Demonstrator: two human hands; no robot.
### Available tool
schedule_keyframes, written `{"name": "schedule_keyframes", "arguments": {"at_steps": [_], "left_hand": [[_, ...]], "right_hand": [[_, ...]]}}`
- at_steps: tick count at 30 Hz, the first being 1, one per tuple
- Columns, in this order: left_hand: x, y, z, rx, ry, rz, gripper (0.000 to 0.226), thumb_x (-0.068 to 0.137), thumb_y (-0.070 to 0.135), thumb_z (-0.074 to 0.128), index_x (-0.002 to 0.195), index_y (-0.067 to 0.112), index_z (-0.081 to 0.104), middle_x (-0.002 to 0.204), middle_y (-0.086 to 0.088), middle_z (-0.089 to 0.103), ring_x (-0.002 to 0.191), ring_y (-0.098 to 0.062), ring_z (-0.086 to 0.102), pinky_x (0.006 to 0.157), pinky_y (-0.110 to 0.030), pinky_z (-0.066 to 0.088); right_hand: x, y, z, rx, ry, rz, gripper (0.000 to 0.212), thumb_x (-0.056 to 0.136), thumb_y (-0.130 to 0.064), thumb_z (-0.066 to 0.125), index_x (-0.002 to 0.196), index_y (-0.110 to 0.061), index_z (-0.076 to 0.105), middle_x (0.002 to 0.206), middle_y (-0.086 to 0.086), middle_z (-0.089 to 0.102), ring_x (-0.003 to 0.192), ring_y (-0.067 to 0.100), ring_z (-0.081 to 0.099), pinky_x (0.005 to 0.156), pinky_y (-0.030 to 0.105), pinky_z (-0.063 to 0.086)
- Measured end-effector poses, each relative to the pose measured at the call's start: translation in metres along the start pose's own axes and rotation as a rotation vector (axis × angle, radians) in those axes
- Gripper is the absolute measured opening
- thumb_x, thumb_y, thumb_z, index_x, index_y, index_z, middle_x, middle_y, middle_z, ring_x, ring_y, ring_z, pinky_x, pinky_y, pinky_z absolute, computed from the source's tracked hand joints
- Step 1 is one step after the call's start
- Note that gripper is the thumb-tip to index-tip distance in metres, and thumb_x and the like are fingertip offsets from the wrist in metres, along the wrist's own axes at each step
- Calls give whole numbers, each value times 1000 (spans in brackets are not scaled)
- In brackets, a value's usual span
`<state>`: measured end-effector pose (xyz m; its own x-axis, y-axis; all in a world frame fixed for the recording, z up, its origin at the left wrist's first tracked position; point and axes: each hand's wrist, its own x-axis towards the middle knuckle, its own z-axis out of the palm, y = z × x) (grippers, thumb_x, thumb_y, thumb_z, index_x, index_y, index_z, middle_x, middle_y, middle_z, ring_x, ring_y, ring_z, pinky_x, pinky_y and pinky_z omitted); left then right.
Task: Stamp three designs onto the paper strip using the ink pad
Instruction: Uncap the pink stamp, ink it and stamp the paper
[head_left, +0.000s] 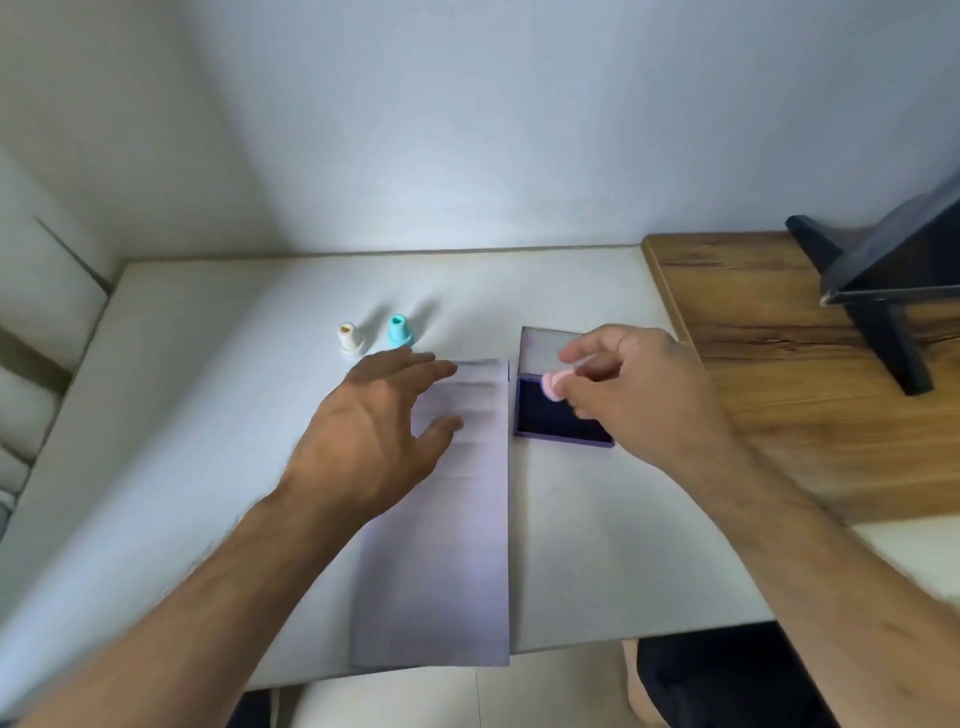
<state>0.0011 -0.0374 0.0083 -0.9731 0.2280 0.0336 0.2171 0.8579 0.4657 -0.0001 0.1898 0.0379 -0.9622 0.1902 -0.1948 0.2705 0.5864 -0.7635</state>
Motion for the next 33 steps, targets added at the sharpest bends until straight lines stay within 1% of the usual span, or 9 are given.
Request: {"name": "schedule_keyframes", "arguments": {"at_steps": [4,8,11,15,18,20,24,30,33], "left_hand": [[3,0,11,47,-33,47,54,84,45,67,135,31,57,143,6,53,138,-14,39,110,-28,31],[6,-1,17,63,-37,63,56,84,45,68,136,28,55,145,2,51,141,-16,37,111,-28,28],[5,-3,19,74,-48,60,58,85,47,65,139,30,51,150,2,45,144,-16,30,110,-25,22],[5,-8,22,85,-67,55,62,87,54,58,143,33,45,155,3,38,147,-13,23,112,-27,19],[7,-12,20,83,-77,52,64,87,57,55,145,32,43,155,1,37,147,-16,23,115,-33,24],[7,-13,19,82,-87,32,65,86,59,53,145,32,43,155,0,37,146,-17,26,114,-33,24],[5,-14,20,97,-95,33,67,85,62,50,143,29,45,154,-2,39,145,-20,29,114,-35,27],[6,-15,19,147,-116,40,65,86,61,52,142,28,47,153,-4,41,144,-22,30,115,-37,27],[4,-15,18,165,-121,24,66,86,66,50,140,28,49,147,-4,48,139,-26,39,112,-40,32]], "right_hand": [[2,4,2,-298,62,-80,12,76,-29,78,86,-22,77,75,-8,73,68,5,67,60,13,51],[8,9,17,-393,11,-110,12,79,-15,72,80,-3,74,75,8,74,71,22,69,66,32,59],[13,6,20,-299,-57,20,15,84,-1,62,94,4,72,91,15,73,62,14,62,59,12,52],[12,1,21,-326,-62,58,19,84,-9,64,102,-9,72,100,9,72,88,25,66,63,18,48],[19,0,23,-311,-111,143,21,84,0,55,98,1,71,101,17,72,95,31,68,59,11,50],[17,-3,25,-390,-130,134,20,84,-1,55,97,-1,71,101,15,72,94,30,68,77,27,58],[12,0,25,-431,-27,-37,14,77,-4,58,82,-3,71,85,17,73,81,35,69,70,45,61],[14,0,25,-464,-37,-41,13,79,-6,62,88,-2,72,89,14,74,81,29,69,72,43,60],[17,2,20,-388,-27,-48,9,79,-17,72,86,-16,76,83,1,74,77,17,68,74,33,59]]}}
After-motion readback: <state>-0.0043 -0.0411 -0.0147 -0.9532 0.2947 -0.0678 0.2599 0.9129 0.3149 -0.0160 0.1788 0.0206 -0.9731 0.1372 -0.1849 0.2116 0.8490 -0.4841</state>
